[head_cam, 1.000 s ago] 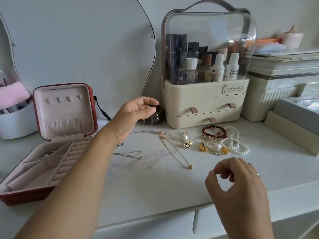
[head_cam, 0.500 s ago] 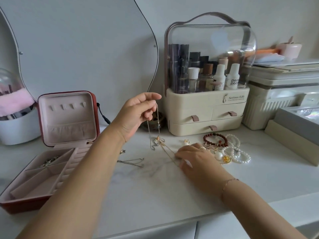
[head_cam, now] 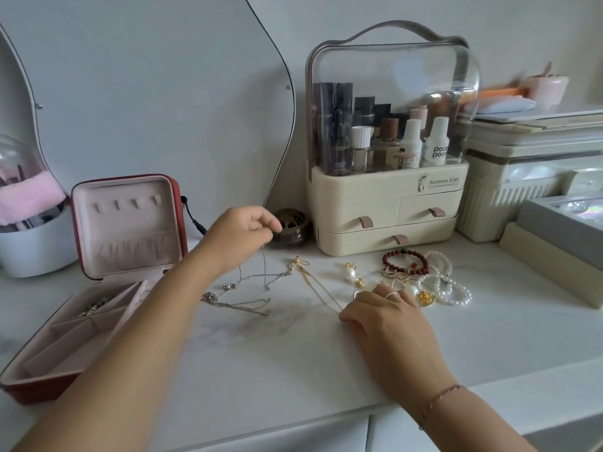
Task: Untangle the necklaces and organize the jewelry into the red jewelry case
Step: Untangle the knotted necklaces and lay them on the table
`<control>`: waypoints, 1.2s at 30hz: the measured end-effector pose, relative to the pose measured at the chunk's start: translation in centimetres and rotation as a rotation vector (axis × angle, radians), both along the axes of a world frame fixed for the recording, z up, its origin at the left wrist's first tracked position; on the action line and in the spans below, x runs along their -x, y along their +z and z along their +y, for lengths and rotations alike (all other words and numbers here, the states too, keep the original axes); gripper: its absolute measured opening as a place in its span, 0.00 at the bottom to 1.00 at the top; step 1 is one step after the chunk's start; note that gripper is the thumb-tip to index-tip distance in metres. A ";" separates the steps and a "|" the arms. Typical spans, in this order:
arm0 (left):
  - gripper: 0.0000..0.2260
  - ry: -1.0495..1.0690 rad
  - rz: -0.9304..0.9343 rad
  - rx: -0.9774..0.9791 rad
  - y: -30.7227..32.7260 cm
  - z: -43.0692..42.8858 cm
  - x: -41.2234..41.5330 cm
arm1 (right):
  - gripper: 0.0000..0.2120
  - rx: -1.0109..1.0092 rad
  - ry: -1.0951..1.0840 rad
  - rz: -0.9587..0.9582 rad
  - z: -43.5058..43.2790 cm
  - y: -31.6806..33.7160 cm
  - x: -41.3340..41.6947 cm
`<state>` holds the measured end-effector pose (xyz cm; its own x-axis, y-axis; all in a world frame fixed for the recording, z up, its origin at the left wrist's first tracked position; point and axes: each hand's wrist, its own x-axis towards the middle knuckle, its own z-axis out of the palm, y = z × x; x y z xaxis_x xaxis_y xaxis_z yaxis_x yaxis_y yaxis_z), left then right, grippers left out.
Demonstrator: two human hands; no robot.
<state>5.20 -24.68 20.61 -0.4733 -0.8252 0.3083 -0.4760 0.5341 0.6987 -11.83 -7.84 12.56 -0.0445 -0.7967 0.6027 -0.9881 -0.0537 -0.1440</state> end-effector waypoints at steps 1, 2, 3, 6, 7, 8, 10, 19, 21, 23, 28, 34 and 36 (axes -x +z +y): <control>0.10 0.000 -0.100 -0.006 -0.3 0.3 -0.1 | 0.07 0.016 -0.001 -0.010 0.1 -0.1 0.0; 0.10 -0.006 -0.197 -0.028 -0.5 0.6 -0.1 | 0.07 0.030 -0.003 -0.025 0.3 -0.2 0.0; 0.10 -0.021 -0.284 -0.063 -0.7 0.9 -0.1 | 0.08 0.038 -0.003 -0.049 0.4 -0.3 0.0; 0.09 -0.055 -0.431 -0.138 -1.1 1.5 0.2 | 0.08 0.035 0.006 -0.162 0.8 -0.6 0.1; 0.09 -0.048 -0.445 -0.123 -1.2 1.5 0.3 | 0.08 0.024 0.007 -0.213 1.0 -0.8 0.2; 0.09 -0.037 -0.449 -0.100 -1.3 1.5 0.5 | 0.08 0.006 0.002 -0.272 1.2 -0.9 0.3; 0.09 -0.021 -0.465 -0.059 -1.4 1.3 0.8 | 0.08 -0.043 -0.008 -0.386 1.4 -0.9 0.7; 0.05 0.093 -0.410 -0.022 -4.1 -1.6 3.6 | 0.08 -0.180 0.160 -0.513 2.4 0.5 0.3; 0.04 0.139 -0.357 0.005 -4.5 -2.1 4.2 | 0.08 -0.204 0.225 -0.514 2.7 0.6 0.0; 0.04 0.163 -0.322 0.027 -4.7 -2.5 4.5 | 0.08 -0.224 0.290 -0.519 2.9 0.8 -0.2; 0.03 0.139 -0.284 0.045 -5.2 -3.2 4.4 | 0.07 -0.267 0.372 -0.539 3.1 1.0 -0.3; 0.07 0.175 -0.236 0.013 -5.8 -3.1 4.3 | 0.06 -0.245 0.396 -0.511 3.3 0.4 -0.7; 0.07 0.181 -0.240 0.013 -5.9 -3.1 4.3 | 0.06 -0.214 0.373 -0.511 3.3 0.1 -0.8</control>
